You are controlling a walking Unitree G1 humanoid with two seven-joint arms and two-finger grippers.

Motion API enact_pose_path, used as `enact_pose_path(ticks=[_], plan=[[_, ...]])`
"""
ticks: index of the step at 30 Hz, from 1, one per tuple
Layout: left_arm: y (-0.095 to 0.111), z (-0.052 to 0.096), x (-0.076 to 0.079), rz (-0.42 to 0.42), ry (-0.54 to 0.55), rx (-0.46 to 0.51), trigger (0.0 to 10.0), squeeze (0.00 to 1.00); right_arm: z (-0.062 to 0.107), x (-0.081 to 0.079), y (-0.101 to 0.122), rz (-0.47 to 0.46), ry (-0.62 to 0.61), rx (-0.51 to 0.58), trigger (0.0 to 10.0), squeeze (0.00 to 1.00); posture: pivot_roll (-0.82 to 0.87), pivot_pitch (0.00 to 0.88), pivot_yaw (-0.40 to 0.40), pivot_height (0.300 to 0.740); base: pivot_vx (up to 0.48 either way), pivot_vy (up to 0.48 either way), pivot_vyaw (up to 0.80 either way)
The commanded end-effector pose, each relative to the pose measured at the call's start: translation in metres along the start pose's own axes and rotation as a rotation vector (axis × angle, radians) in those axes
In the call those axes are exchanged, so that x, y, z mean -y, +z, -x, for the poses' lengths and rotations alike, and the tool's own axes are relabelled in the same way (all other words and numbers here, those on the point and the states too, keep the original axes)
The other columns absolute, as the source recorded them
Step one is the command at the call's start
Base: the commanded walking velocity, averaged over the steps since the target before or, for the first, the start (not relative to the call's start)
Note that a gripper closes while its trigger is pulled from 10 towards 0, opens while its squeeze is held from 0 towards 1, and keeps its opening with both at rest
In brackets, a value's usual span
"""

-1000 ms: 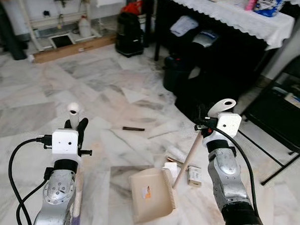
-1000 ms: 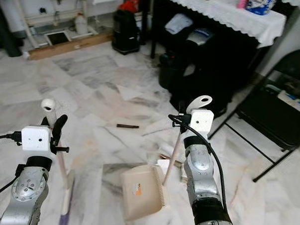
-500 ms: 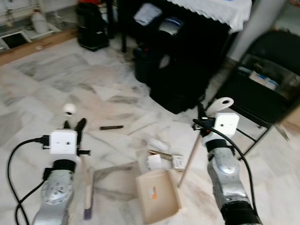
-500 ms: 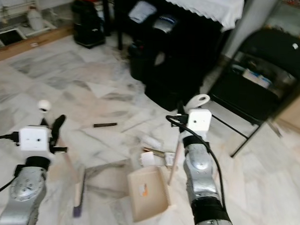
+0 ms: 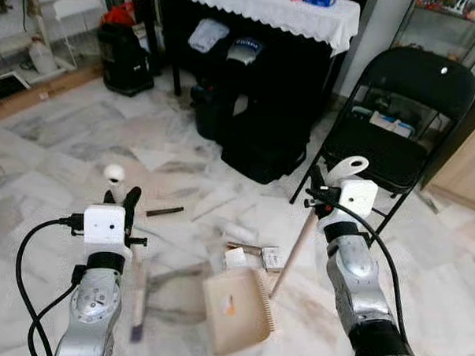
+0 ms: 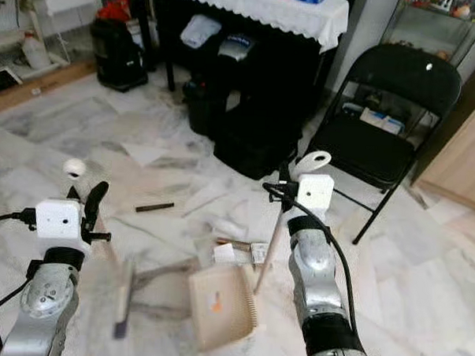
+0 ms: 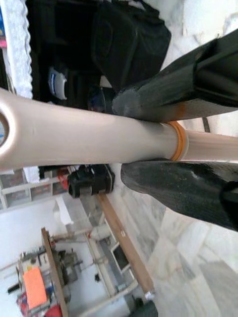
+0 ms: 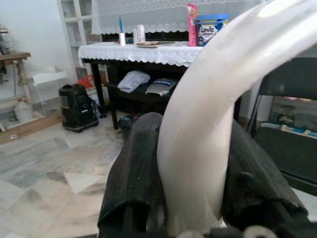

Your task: Sweep floor

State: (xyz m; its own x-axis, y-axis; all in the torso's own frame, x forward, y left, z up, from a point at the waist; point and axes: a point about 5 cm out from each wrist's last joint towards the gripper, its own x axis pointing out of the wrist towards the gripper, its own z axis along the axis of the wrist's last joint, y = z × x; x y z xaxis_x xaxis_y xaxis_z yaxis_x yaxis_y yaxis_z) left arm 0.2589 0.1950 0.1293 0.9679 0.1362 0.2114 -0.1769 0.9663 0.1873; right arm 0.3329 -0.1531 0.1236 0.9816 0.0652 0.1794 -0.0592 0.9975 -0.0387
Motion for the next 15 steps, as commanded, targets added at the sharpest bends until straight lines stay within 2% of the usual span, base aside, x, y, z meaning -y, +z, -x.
enact_pose_path(ticks=[1, 5, 15], plan=[[0.0074, -0.0015, -0.0015, -0.006, 0.008, 0.042, 10.0, 0.0, -0.0037, 0.0047, 0.0124, 0.021, -0.004, 0.059, 10.0, 0.0, 0.01, 0.099, -0.033, 0.74, 0.0, 0.0, 0.0], [0.0074, -0.0016, -0.0018, -0.007, 0.009, 0.041, 10.0, 0.0, -0.004, 0.0043, 0.0132, 0.022, -0.003, 0.063, 10.0, 0.0, 0.01, 0.1, -0.032, 0.74, 0.0, 0.0, 0.0], [0.006, 0.0015, -0.0021, -0.004, 0.005, 0.036, 10.0, 0.0, -0.0031, 0.0072, 0.0101, 0.018, -0.017, 0.049, 10.0, 0.0, 0.01, 0.1, -0.031, 0.74, 0.252, 0.0, 0.0]])
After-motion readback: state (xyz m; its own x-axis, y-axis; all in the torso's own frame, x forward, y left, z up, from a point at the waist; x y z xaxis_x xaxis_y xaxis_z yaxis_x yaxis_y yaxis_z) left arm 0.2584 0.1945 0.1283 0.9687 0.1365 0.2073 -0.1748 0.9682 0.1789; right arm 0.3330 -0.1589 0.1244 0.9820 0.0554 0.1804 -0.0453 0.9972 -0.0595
